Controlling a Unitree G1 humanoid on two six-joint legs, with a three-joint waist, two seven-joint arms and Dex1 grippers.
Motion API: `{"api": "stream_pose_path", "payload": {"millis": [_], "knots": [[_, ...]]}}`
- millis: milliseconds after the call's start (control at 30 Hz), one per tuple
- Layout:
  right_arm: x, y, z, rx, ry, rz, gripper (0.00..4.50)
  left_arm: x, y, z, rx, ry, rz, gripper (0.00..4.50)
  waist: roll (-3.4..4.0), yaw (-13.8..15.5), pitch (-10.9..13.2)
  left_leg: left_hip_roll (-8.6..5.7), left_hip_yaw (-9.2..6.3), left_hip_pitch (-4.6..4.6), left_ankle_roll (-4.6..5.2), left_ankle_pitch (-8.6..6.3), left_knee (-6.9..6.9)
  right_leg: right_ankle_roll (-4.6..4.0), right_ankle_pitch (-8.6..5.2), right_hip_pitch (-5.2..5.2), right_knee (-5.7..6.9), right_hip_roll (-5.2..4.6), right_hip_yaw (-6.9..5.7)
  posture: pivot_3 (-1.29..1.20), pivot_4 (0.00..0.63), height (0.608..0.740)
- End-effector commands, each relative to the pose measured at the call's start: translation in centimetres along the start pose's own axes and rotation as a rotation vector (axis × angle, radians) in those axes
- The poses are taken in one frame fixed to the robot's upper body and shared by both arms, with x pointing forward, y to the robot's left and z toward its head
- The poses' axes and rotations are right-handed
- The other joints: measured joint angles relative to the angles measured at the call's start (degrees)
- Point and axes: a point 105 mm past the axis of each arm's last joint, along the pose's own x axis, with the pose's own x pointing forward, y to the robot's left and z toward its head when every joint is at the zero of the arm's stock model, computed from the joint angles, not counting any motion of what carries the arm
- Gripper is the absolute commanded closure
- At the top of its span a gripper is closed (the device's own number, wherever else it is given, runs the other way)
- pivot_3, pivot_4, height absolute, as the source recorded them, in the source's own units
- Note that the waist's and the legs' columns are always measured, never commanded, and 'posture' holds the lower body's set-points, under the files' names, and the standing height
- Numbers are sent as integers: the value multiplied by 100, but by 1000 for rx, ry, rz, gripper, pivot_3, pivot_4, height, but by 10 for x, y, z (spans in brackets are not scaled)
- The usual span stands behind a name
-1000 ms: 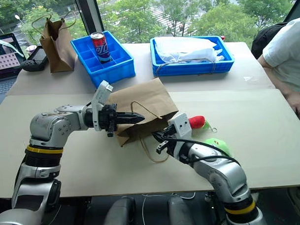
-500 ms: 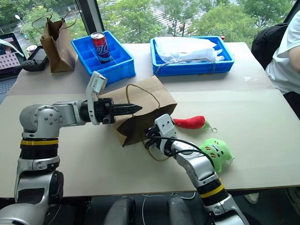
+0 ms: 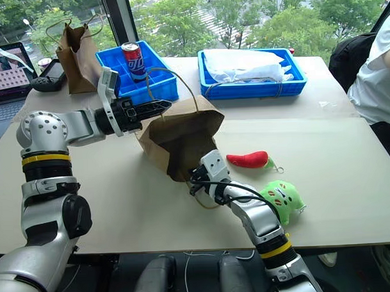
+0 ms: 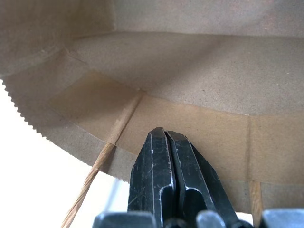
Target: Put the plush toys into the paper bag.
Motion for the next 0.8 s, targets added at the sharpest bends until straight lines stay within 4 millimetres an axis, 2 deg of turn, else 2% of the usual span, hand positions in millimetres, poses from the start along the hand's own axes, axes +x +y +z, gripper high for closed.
{"api": "stream_pose_path", "payload": {"millis": [33, 267, 400, 500, 633, 800], "knots": [[-5, 1, -26, 52, 91, -8, 4471, 0, -12, 15, 40, -42, -21, 4500, 0, 1, 0, 0, 0, 0, 0, 0, 0, 0, 0, 0, 0, 0, 0, 0, 150, 698], [-7, -1, -22, 20, 81, -14, 4471, 4, -19, -3, 3, 16, -78, 4500, 0, 4, 0, -3, -1, 0, -1, 0, -1, 0, 0, 1, 0, -3, -2, 0, 150, 698], [-13, -8, 2, -9, -10, -15, 4471, 3, -24, -9, 6, 43, -98, 4500, 0, -3, 0, -4, -1, -1, -1, 0, -2, 0, 0, 0, 0, -4, -2, 0, 150, 698], [-21, -15, 23, 37, -76, -16, 4471, 2, -25, -10, 7, 44, -93, 4500, -1, 3, 1, -6, -3, -6, -5, 3, -3, 0, 0, -4, 0, -5, -2, 0, 150, 698], [-47, -18, 66, 115, -184, 61, 3349, 2, -28, -18, -7, 72, -114, 4500, 0, -13, 2, -8, -3, -11, -6, 3, -4, 0, 0, -10, 0, -8, -1, 0, 150, 698], [-97, -37, 102, 46, -194, 76, 1725, 1, -35, -22, -5, 90, -147, 4500, 1, -8, 3, -11, -5, -12, -6, 3, -8, 0, 0, -11, -2, -10, -3, 0, 150, 698]]}}
